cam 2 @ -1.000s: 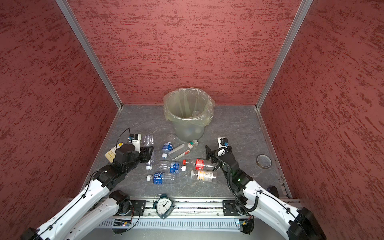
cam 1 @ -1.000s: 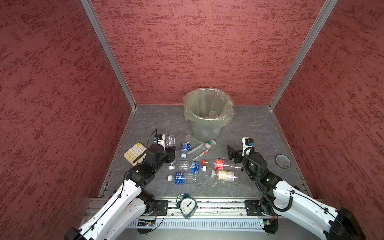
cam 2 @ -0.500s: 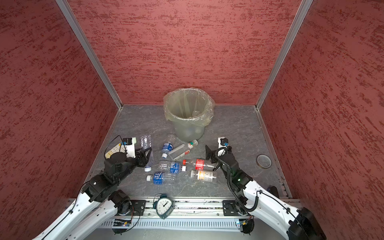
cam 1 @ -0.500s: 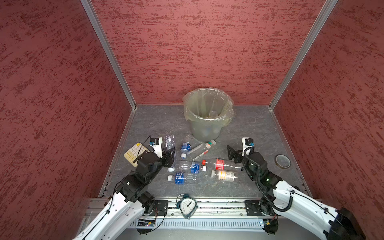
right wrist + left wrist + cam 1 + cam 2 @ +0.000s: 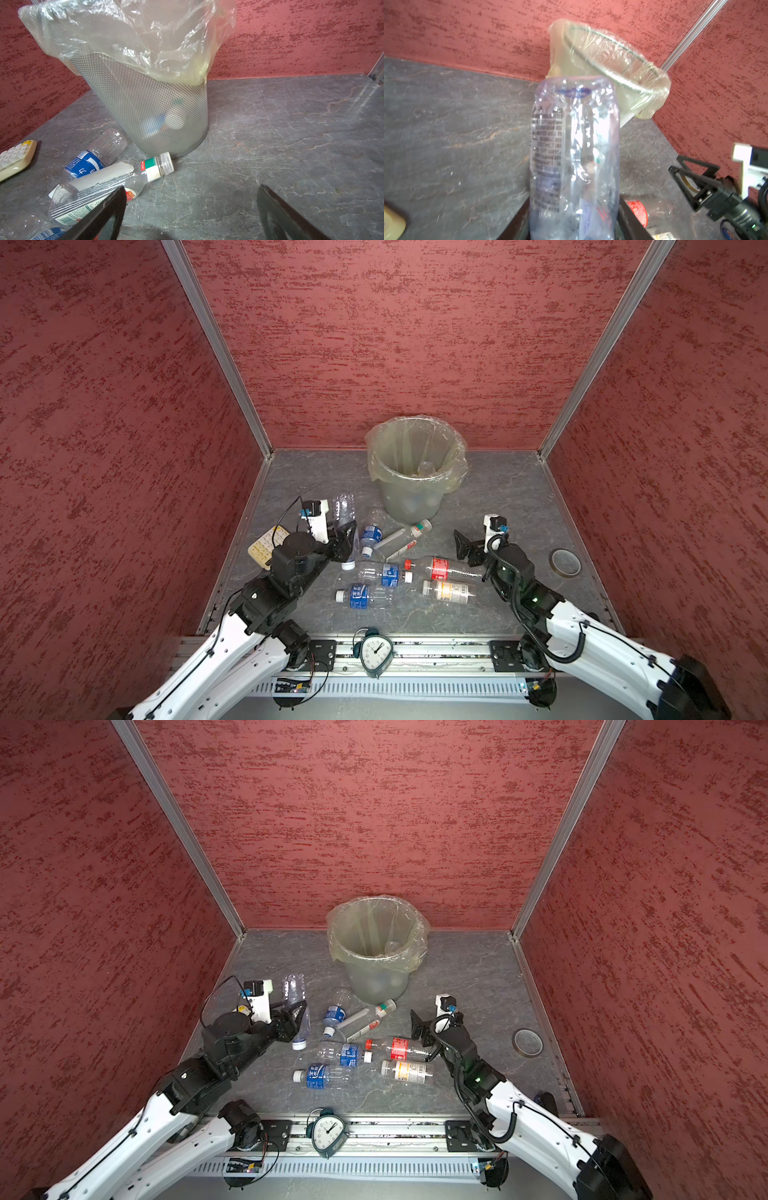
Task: Throw the plastic bottles in the bin
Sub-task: 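Swing the held crushed bottle with the left gripper up over the bin, then open the left gripper over the bin to drop the crushed bottle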
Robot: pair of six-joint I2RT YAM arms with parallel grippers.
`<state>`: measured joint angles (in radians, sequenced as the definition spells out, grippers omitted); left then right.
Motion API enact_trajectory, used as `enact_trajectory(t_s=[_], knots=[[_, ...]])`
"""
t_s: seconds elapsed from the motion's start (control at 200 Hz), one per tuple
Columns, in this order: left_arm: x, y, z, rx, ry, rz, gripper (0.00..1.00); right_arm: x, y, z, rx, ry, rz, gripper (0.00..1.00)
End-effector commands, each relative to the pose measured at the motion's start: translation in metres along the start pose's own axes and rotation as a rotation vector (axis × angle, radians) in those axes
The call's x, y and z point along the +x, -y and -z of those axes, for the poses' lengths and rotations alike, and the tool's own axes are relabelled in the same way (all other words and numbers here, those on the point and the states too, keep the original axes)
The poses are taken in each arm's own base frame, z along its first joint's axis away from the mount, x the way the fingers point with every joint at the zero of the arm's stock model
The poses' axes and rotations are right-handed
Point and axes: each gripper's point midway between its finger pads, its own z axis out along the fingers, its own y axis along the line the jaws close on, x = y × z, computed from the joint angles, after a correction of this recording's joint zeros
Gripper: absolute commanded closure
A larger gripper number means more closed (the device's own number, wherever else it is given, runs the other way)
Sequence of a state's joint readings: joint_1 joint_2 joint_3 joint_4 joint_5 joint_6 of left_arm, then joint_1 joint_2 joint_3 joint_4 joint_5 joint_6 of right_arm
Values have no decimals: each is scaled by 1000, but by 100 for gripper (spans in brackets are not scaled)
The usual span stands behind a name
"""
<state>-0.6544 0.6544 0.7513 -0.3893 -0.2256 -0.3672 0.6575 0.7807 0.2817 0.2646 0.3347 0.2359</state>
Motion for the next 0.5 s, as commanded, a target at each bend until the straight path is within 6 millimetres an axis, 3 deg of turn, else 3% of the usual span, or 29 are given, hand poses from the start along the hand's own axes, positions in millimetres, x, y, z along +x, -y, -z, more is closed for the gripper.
enact_trajectory(t_s=[0.0,0.165,0.261,0.366,0.406,0.496], knots=[[-55,35,-17,71,112,-30,48,-25,-8,2,-29,57,-22,2],[-147,99,-67,171,211,-61,48,-28,-8,6,-33,66,-24,2],[-184,123,-117,185,220,-68,39,-31,-8,9,-36,75,-30,2],[-202,129,-175,124,171,-98,1,-33,-6,12,-29,82,-34,2],[-202,124,-191,94,145,-101,0,-34,-6,13,-28,86,-37,2],[-210,120,-199,95,150,-93,1,-35,-6,15,-34,90,-38,2]])
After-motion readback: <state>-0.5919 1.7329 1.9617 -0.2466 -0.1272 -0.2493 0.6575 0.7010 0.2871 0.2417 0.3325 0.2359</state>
